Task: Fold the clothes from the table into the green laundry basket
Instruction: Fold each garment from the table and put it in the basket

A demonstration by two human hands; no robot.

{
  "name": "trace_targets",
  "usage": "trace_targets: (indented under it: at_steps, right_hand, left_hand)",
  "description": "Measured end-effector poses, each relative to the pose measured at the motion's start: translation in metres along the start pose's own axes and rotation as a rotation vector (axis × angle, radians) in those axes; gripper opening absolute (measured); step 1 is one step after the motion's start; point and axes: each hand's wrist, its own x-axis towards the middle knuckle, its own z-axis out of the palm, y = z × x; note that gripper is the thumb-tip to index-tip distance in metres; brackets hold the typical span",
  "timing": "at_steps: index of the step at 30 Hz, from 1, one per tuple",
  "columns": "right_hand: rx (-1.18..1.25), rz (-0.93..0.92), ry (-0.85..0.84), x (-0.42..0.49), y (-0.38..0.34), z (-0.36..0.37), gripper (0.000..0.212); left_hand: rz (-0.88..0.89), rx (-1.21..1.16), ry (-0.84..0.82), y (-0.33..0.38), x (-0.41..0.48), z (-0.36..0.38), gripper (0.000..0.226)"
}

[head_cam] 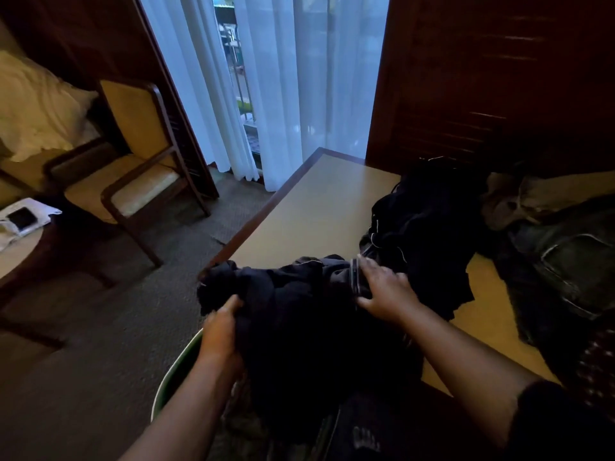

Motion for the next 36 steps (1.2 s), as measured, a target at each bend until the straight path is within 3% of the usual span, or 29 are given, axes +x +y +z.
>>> trace_targets:
  at_steps: [2,4,7,9,10,12,14,15,16,18,19,20,22,23,24,25,27,29,31,34,36]
  right_hand:
    - [-0.145,0.137,-0.06,0.008,0.009,-0.005,0.07]
    - [-0.051,0.211,-0.031,0.014,0.017,-0.015,0.037]
    - [0.478,0.175,0.175,0.017,0.025,-0.043,0.02]
    - [0.954,0.086,0.183,0.015,0.03,-0.068,0.025]
    - [1.016,0.046,0.179,0.017,0.034,-0.078,0.031]
    - [0.788,0.029,0.279,0.029,0.05,-0.087,0.048]
    - [0.36,0.16,0.446,0.049,0.075,-0.085,0.054]
    - [0.255,0.249,0.443,0.059,0.086,-0.08,0.06]
    - [0.251,0.344,0.347,0.072,0.109,-0.077,0.076]
    - [0.309,0.489,0.13,0.088,0.14,-0.059,0.11]
    - [0.336,0.507,0.08,0.092,0.15,-0.05,0.11]
    - [0.384,0.499,0.096,0.095,0.157,-0.046,0.093]
    - [0.55,0.391,0.301,0.094,0.159,-0.052,0.038]
    - [0.665,0.324,0.399,0.089,0.154,-0.059,0.02]
    - [0.791,0.24,0.457,0.08,0.146,-0.069,0.019]
    - [0.939,0.164,0.451,0.069,0.138,-0.082,0.024]
    - [1.268,0.009,0.26,0.043,0.124,-0.108,0.029]
    - [1.343,-0.032,0.096,0.022,0.118,-0.124,0.031]
    - [1.046,0.009,0.098,0.015,0.117,-0.124,0.041]
    - [0.565,0.102,-0.088,0.025,0.12,-0.097,0.123]
    - [0.446,0.114,-0.207,0.034,0.118,-0.062,0.133]
  left_hand:
    - [0.075,0.007,0.055,-0.003,0.009,0.02,0.037]
    - [0.162,0.079,0.044,-0.005,0.013,0.043,0.038]
    - [0.299,0.188,0.03,0.001,0.014,0.074,0.046]
    - [0.343,0.263,0.034,0.004,0.02,0.09,0.046]
    - [0.355,0.306,0.022,0.004,0.022,0.099,0.045]
    - [0.366,0.392,-0.032,0.001,0.025,0.119,0.043]
    - [0.368,0.493,-0.101,-0.005,0.021,0.137,0.038]
    - [0.372,0.577,-0.112,-0.008,0.018,0.139,0.037]
    - [0.369,0.695,-0.1,-0.018,0.022,0.15,0.044]
    - [0.278,0.979,-0.122,-0.03,0.025,0.157,0.087]
    - [0.224,1.127,-0.15,-0.034,0.025,0.158,0.108]
    - [0.178,1.243,-0.181,-0.039,0.026,0.161,0.122]
    - [0.108,1.359,-0.247,-0.045,0.027,0.167,0.13]
    - [0.087,1.378,-0.255,-0.047,0.03,0.168,0.129]
    - [0.073,1.389,-0.246,-0.047,0.033,0.169,0.126]
    - [0.067,1.393,-0.226,-0.046,0.036,0.169,0.122]
    - [0.071,1.384,-0.187,-0.044,0.045,0.166,0.113]
    - [0.107,1.373,-0.157,-0.044,0.049,0.163,0.102]
    - [0.154,1.367,-0.114,-0.046,0.052,0.158,0.095]
    - [0.228,1.365,-0.093,-0.045,0.052,0.152,0.083]
    - [0.293,1.311,-0.08,-0.041,0.046,0.149,0.072]
